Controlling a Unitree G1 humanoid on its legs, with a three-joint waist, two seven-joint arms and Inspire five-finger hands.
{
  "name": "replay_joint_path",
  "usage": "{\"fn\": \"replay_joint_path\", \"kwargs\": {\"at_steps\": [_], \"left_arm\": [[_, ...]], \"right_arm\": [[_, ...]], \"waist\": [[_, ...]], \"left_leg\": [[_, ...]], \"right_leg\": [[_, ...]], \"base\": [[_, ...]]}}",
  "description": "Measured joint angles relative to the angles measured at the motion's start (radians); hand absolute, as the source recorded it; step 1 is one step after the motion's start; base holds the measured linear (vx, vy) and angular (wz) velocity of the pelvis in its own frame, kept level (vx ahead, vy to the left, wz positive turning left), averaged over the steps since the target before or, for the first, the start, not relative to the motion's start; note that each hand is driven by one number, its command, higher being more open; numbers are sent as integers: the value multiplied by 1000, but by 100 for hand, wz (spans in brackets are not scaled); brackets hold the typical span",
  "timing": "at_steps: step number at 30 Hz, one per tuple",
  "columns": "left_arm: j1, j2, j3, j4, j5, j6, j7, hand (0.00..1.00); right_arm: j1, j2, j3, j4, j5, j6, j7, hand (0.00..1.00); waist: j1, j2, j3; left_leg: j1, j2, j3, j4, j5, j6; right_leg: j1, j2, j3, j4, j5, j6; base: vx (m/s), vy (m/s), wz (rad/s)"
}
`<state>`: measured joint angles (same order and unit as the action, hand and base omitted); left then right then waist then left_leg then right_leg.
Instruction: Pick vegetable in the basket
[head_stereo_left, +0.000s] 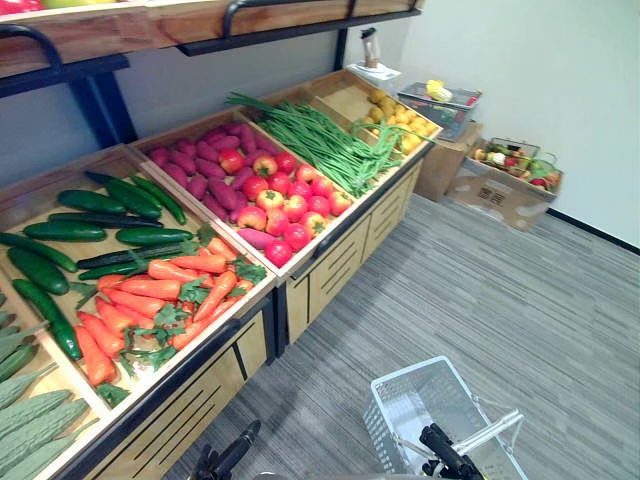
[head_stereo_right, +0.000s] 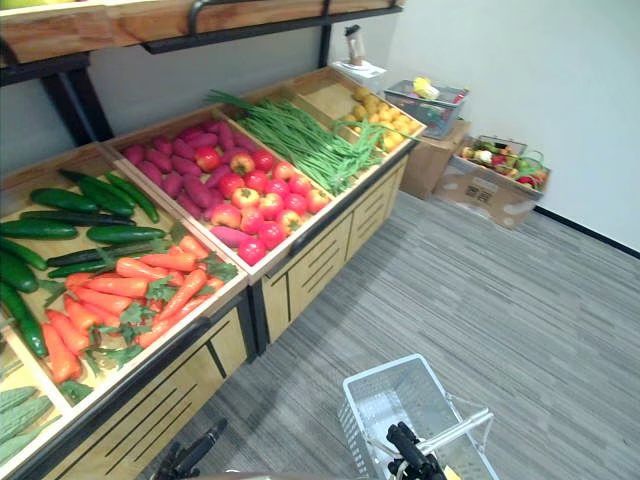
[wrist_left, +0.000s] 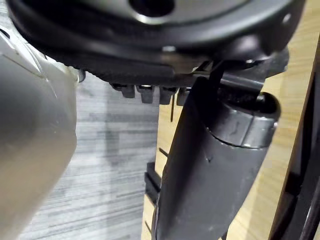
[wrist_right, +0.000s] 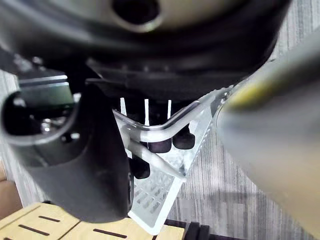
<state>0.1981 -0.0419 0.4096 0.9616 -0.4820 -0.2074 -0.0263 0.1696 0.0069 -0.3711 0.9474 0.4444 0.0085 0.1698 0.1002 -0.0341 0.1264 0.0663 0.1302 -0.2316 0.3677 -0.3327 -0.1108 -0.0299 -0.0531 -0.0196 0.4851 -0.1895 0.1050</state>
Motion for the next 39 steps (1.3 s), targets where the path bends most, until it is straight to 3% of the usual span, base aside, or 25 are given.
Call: {"fn": "replay_joint_path", "kwargs": {"at_steps": [4, 7, 8, 9, 10, 11, 12, 13, 14, 16, 24, 25, 33, 39], "left_arm": [[36, 7, 1, -55, 1, -3, -7, 100], [42, 11, 0, -65, 0, -12, -8, 100], [29, 41, -84, -78, 7, -12, -8, 100], [6, 28, -96, -78, 29, -12, -11, 100], [-1, 25, -98, -73, 38, -13, -12, 100], [-10, 42, -107, -72, 54, -14, -12, 100], [-34, 65, -155, -33, 65, -2, -20, 100], [-45, 71, -170, -14, 65, 8, -21, 100], [-44, 78, -188, -13, 60, 24, -17, 100], [-25, 72, -200, -3, 59, 50, 7, 100], [-21, 89, -198, 28, 49, 53, 28, 100], [-10, 86, -197, 28, 20, 34, 30, 100], [-8, 85, -188, 23, 11, 34, 29, 100], [1, 76, -149, 23, -41, 34, 28, 100]], "right_arm": [[0, 15, 14, 6, -23, 8, -7, 0], [-7, 26, 35, 5, -89, 14, -5, 0], [-20, 26, 30, 6, -111, 44, -5, 0], [-28, -3, 21, -15, -108, 54, -3, 0], [-33, -8, 25, -22, -106, 57, 2, 0], [-44, 1, 35, -35, -89, 54, 10, 0], [-57, -3, 28, -15, -89, 53, 13, 0], [-73, -4, 19, 9, -90, 57, 8, 0], [-76, -5, 14, 11, -90, 65, 4, 0], [-70, -4, 16, 31, -89, 73, 5, 0], [-80, 7, -2, 42, -91, 56, 1, 0], [-56, 32, 1, 4, -91, 56, -28, 0], [-44, 33, -2, -10, -88, 52, -32, 0], [-38, 40, -6, -7, -53, 35, -75, 0]], "waist": [[5, -38, -30], [6, -55, -41], [-19, -67, -64], [-68, -9, -57], [-81, -8, -59], [-82, -44, -42], [-84, -44, -38], [-83, -46, -35], [-84, -40, -35], [-88, -11, -29], [-83, -23, -21], [-78, -19, -30], [-77, -26, -33], [-58, -44, -34]], "left_leg": [[21, -14, 12, -46, 62, -15], [19, -15, 67, -111, 131, -16], [-35, -28, 313, -233, 345, 69], [-34, 20, 389, -302, 409, 82], [-32, 19, 406, -325, 418, 68], [-21, -23, 460, -363, 410, 66], [-1, -29, 483, -415, 371, 47], [15, -33, 483, -446, 387, 33], [29, -35, 497, -461, 394, 39], [53, -32, 506, -462, 402, 29], [57, -49, 564, -463, 390, 29], [77, -22, 629, -465, 363, 48], [50, -23, 629, -465, 366, 44], [36, -40, 632, -464, 383, 44]], "right_leg": [[28, -23, -1, 36, 1, -1], [81, -31, -10, -51, 6, -8], [99, -62, -155, -83, 91, -51], [58, -18, -161, -65, 66, -75], [83, 7, -142, -186, 38, -77], [107, -25, -92, -381, 142, -53], [130, -30, -95, -372, 51, -46], [133, -32, -108, -368, 38, -52], [133, -36, -118, -361, 25, -52], [132, -33, -116, -332, 8, -53], [122, -42, -63, -343, 30, -29], [115, -35, -90, -329, 137, -20], [103, -39, -108, -354, 128, -29], [104, -60, -145, -370, 71, -25]], "base": [[87, -30, 60], [85, -89, 125], [65, -120, 320], [30, -119, 347], [-67, -50, 199], [-69, -56, 142], [-53, -62, 116], [-36, -77, 78], [-5, -68, 36], [-9, -24, 10], [10, 34, -18], [-6, -4, -4], [-1, -8, 1], [40, -23, 11]]}}
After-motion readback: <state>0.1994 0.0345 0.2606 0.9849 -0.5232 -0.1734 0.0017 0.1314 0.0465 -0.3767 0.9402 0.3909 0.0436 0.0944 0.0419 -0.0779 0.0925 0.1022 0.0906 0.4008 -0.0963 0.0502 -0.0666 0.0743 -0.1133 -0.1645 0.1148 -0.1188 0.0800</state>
